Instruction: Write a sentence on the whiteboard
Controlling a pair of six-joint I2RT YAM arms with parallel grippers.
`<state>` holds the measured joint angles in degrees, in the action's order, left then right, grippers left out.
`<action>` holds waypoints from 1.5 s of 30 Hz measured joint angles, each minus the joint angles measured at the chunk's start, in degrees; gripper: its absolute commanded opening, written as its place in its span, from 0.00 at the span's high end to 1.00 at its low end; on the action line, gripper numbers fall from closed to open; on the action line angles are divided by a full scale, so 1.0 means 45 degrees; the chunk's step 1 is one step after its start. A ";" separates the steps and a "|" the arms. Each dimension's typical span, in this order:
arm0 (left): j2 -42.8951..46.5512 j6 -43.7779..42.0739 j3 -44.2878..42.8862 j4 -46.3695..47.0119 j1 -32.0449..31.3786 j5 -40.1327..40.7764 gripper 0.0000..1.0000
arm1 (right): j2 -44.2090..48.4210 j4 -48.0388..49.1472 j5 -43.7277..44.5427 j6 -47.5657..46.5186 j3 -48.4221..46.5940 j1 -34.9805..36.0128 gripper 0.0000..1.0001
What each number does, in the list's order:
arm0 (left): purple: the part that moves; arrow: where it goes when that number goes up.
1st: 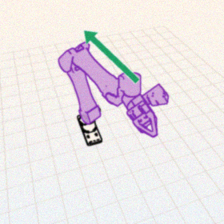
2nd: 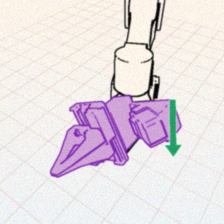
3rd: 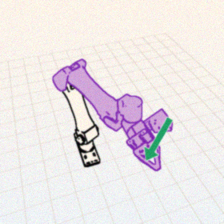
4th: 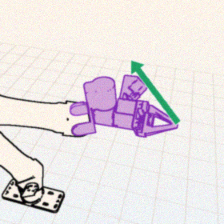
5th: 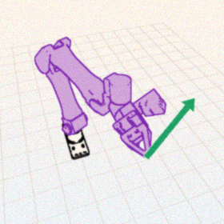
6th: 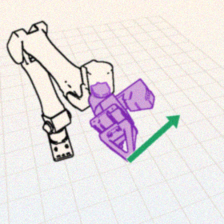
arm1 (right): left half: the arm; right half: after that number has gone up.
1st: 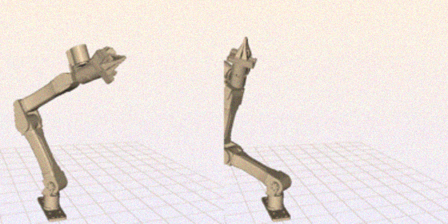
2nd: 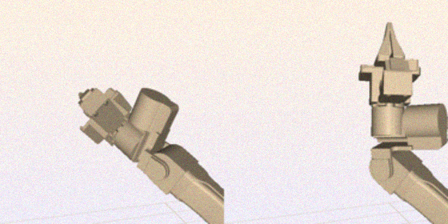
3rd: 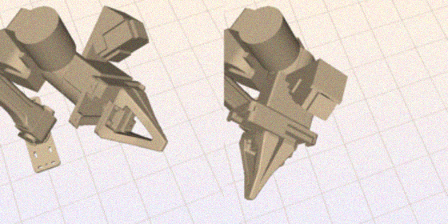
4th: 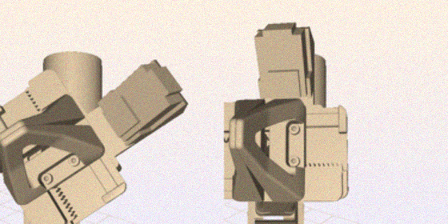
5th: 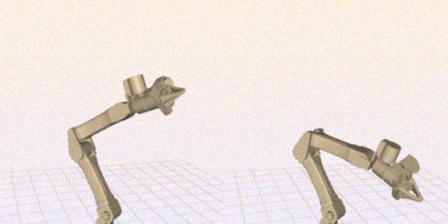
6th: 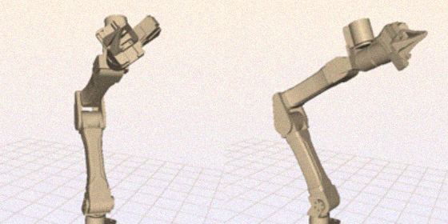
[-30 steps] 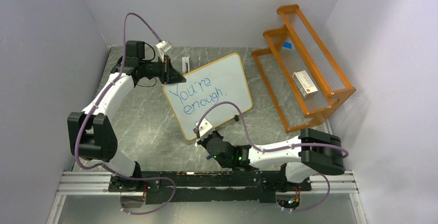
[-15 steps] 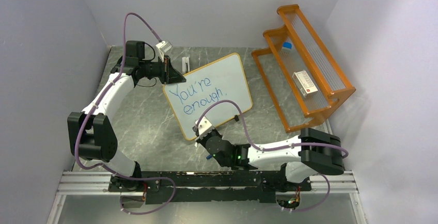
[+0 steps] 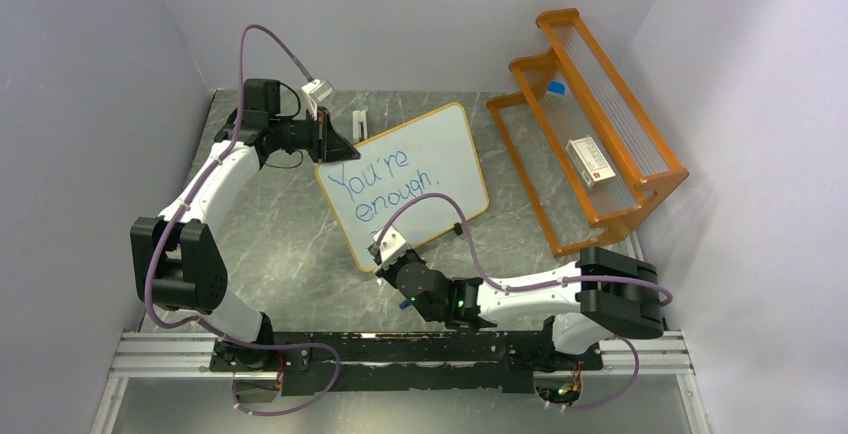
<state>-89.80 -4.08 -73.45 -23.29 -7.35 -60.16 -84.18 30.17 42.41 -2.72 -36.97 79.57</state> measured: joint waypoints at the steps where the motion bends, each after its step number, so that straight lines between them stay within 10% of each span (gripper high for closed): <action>1: 0.0000 0.0000 0.0000 0.0000 0.0000 0.0000 0.95 | 0.0000 -0.0010 -0.0078 0.0010 0.0000 0.0000 1.00; 45: 0.0000 0.0000 0.0000 0.0000 0.0000 0.0010 0.95 | 0.0617 -0.1564 -0.0661 0.0743 0.0029 -0.0393 1.00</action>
<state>-89.80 -4.08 -73.45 -23.29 -7.35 -60.12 -81.41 23.14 39.44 0.62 -36.84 77.80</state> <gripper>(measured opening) 0.086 0.151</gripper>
